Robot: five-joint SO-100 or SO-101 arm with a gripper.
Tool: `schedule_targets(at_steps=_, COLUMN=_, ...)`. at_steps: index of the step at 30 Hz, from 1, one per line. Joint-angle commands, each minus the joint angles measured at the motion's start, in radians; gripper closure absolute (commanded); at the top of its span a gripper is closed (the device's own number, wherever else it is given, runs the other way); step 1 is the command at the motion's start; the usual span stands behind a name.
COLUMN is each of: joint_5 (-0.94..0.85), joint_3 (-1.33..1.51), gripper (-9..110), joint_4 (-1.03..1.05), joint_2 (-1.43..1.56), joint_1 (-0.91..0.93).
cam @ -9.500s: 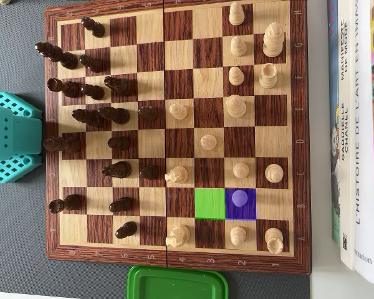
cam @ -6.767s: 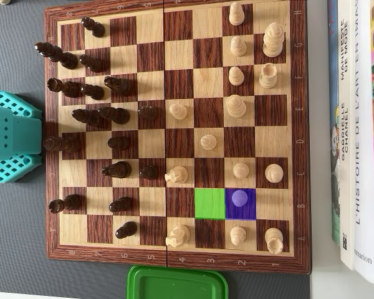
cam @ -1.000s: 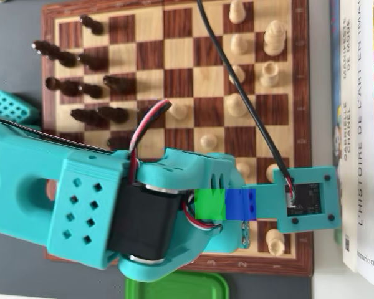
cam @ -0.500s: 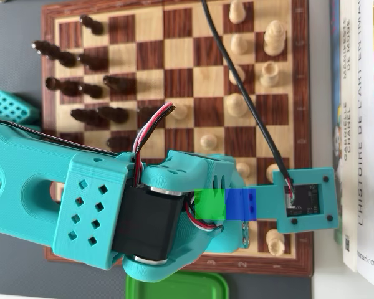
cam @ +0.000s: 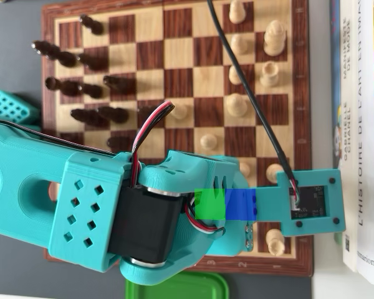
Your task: Play chess
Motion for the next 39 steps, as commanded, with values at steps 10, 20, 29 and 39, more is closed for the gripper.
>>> schedule_targets(at_steps=10, joint_5=-0.046, joint_3=-0.037, gripper=86, joint_4=0.002, joint_2=0.015, joint_1=0.009)
schedule_targets(at_steps=20, joint_5=-0.046, joint_3=-0.037, gripper=89, joint_4=0.003, joint_2=0.015, joint_1=0.009)
schedule_targets(at_steps=29, joint_5=-0.046, joint_3=-0.037, gripper=95, joint_4=0.011, joint_2=0.015, joint_1=0.009)
schedule_targets(at_steps=39, joint_5=-0.046, joint_3=-0.046, gripper=97, joint_4=0.035, joint_2=0.017, joint_1=0.011)
